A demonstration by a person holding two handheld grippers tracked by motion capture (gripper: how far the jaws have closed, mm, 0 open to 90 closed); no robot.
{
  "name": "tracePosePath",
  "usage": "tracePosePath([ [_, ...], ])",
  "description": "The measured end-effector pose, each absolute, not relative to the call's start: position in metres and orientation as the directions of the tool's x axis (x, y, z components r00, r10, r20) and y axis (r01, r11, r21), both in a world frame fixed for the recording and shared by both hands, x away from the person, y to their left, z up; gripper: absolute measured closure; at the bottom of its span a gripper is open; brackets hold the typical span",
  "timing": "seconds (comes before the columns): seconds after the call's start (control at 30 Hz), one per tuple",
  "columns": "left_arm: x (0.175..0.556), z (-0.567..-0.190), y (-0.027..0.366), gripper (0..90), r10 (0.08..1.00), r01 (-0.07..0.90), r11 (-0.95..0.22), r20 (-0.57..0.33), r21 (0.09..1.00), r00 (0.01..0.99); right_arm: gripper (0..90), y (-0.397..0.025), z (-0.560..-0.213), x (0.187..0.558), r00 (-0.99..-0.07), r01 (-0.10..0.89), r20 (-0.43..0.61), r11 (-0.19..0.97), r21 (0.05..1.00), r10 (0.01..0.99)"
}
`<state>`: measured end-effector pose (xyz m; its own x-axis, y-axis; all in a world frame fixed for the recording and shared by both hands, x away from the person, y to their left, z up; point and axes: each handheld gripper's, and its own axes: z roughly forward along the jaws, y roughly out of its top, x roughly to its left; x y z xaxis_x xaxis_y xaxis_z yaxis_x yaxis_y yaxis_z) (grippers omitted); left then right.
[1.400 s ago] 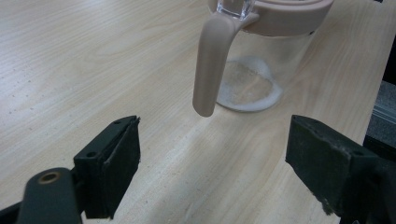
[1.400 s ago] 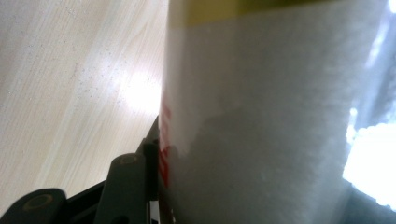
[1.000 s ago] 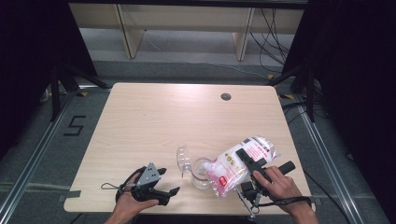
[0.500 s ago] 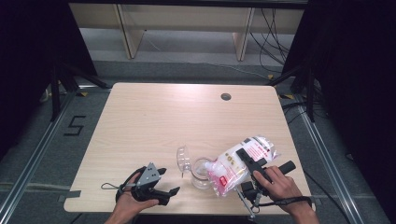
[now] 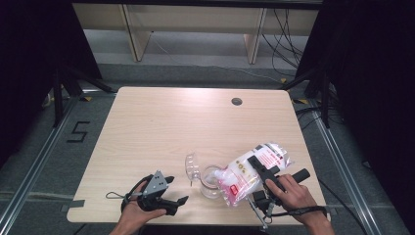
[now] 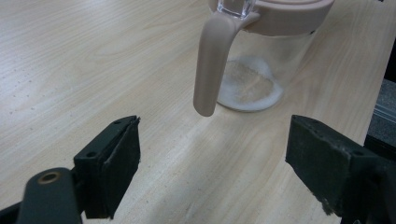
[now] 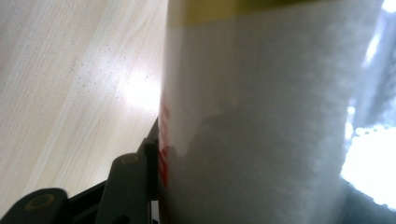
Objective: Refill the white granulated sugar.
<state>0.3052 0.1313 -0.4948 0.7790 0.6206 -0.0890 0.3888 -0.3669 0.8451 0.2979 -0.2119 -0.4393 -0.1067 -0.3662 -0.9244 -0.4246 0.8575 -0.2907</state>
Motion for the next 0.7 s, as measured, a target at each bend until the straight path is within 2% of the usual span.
tracePosePath([
  [0.7,0.3052,-0.4948,0.1313,17.5,0.621,0.388,-0.367,-0.088,0.845,0.779,52.7,-0.2145,-0.4391,0.2949,-0.113,-0.412,-0.932,0.870,-0.271,-0.344],
])
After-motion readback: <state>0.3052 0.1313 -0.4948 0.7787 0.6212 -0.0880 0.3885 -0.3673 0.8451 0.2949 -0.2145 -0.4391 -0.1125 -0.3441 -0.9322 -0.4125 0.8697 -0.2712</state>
